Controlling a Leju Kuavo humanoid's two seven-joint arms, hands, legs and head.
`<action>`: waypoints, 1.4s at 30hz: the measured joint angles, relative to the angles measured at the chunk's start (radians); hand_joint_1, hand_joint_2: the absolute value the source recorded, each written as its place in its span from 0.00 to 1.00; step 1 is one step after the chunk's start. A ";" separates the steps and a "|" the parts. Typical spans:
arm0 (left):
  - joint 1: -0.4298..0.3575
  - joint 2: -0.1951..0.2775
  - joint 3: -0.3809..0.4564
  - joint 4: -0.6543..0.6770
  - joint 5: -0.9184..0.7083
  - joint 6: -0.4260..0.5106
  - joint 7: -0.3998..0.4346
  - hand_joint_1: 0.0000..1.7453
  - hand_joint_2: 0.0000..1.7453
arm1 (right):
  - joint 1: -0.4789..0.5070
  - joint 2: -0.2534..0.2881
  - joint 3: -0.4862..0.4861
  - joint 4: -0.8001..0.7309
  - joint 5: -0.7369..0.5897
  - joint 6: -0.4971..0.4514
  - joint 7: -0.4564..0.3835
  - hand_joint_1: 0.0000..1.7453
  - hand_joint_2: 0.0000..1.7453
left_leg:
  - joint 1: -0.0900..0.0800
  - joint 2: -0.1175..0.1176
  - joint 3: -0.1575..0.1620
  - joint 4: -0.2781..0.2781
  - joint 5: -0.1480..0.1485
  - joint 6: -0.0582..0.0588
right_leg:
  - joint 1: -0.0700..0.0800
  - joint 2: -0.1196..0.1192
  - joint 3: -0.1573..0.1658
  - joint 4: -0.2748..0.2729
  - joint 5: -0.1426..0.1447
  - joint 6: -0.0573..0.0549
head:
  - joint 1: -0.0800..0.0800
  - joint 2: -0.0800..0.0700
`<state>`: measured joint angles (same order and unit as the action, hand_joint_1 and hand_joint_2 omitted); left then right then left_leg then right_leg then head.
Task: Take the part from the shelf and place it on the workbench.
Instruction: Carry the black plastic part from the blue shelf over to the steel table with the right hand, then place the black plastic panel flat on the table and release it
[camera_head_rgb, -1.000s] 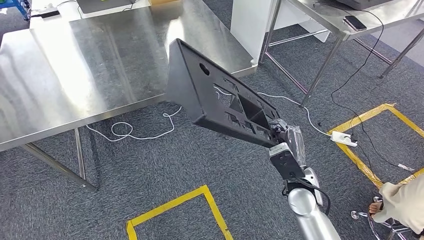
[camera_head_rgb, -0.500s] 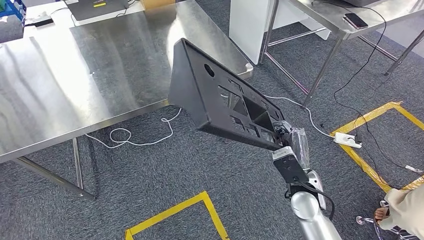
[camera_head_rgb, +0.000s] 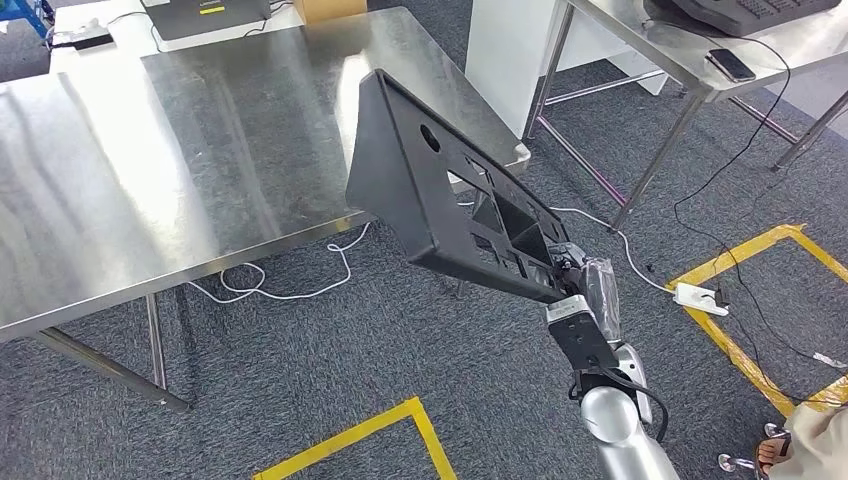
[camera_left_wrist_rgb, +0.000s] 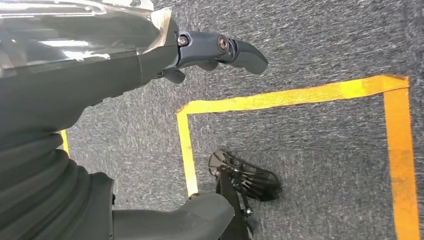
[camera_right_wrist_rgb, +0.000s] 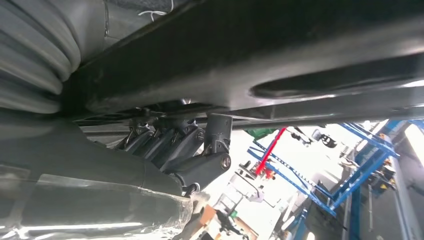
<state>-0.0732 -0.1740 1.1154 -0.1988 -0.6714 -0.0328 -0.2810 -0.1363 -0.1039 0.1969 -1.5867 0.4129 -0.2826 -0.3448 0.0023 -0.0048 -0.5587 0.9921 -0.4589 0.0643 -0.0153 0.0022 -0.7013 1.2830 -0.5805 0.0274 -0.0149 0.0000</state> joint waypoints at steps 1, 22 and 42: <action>0.001 0.000 0.000 0.000 0.000 0.000 0.000 0.00 1.00 | 0.000 0.000 -0.002 0.000 0.000 0.003 0.000 1.00 1.00 | -0.002 -0.002 0.008 0.000 -0.007 0.000 | 0.000 0.000 -0.016 0.003 0.016 0.006 | 0.001 0.000; 0.001 0.002 0.000 0.000 -0.003 -0.005 -0.009 0.00 1.00 | -0.048 0.006 -0.005 0.027 -0.017 0.025 -0.009 1.00 1.00 | 0.010 0.002 -0.053 0.037 0.023 -0.056 | 0.002 0.007 0.177 -0.287 0.084 -0.013 | -0.008 0.000; -0.004 0.000 0.005 0.000 0.007 -0.001 -0.024 0.00 1.00 | -0.129 0.022 0.001 0.089 -0.027 0.029 -0.014 1.00 1.00 | -0.001 -0.007 0.062 0.041 -0.112 -0.046 | 0.000 0.000 0.084 -0.281 0.163 -0.020 | -0.002 0.000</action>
<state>-0.0775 -0.1736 1.1202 -0.1987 -0.6640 -0.0340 -0.3052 -0.2650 -0.0818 0.1975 -1.4973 0.3861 -0.2532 -0.3584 0.0016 -0.0114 -0.4965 1.0334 -0.5709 0.0180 -0.0155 0.0020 -0.6172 1.0020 -0.4174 0.0077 -0.0172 0.0000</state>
